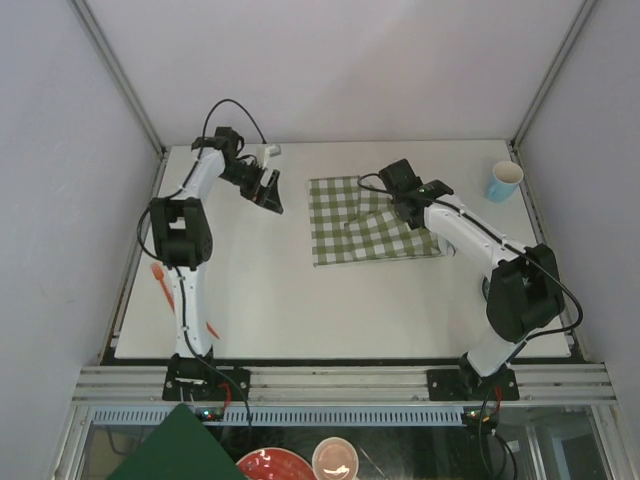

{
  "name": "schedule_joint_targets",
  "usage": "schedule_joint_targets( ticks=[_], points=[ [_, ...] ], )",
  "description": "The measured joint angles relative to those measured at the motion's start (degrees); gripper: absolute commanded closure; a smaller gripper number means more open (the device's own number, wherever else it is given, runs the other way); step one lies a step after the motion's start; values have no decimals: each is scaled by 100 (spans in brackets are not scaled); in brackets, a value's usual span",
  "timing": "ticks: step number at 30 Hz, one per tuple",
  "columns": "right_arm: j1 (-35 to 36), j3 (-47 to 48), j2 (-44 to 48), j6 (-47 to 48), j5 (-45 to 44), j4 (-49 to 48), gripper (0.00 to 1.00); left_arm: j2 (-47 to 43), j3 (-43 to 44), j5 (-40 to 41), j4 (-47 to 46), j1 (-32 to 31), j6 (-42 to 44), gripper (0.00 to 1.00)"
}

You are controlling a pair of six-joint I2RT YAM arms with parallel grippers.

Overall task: Set the dinner table for one person
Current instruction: Flatten out the napkin at the center of the board.

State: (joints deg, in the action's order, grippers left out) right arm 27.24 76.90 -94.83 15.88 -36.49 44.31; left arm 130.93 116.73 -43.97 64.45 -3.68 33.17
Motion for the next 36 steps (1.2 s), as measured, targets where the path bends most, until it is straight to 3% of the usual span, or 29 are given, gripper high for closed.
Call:
schedule_joint_targets(
  ticks=[4, 7, 15, 26, 36],
  points=[
    [4, 157, 2, -4, 208, -7, 100, 824, 1425, 297, 103, -271, -428, 0],
    [28, 181, 9, -2, 280, -37, 100, 1128, 2004, 413, 28, -516, -671, 0],
    [59, 181, 33, -2, 407, -26, 100, 1287, 2022, 1432, -409, -1086, -1805, 0],
    [61, 181, 304, -2, 450, -20, 100, 1329, 1593, 2608, -1095, -1202, -3075, 0],
    [61, 181, 417, 0, 450, -46, 100, 1233, 1248, 2288, -1344, -1705, -3246, 0]
  ],
)
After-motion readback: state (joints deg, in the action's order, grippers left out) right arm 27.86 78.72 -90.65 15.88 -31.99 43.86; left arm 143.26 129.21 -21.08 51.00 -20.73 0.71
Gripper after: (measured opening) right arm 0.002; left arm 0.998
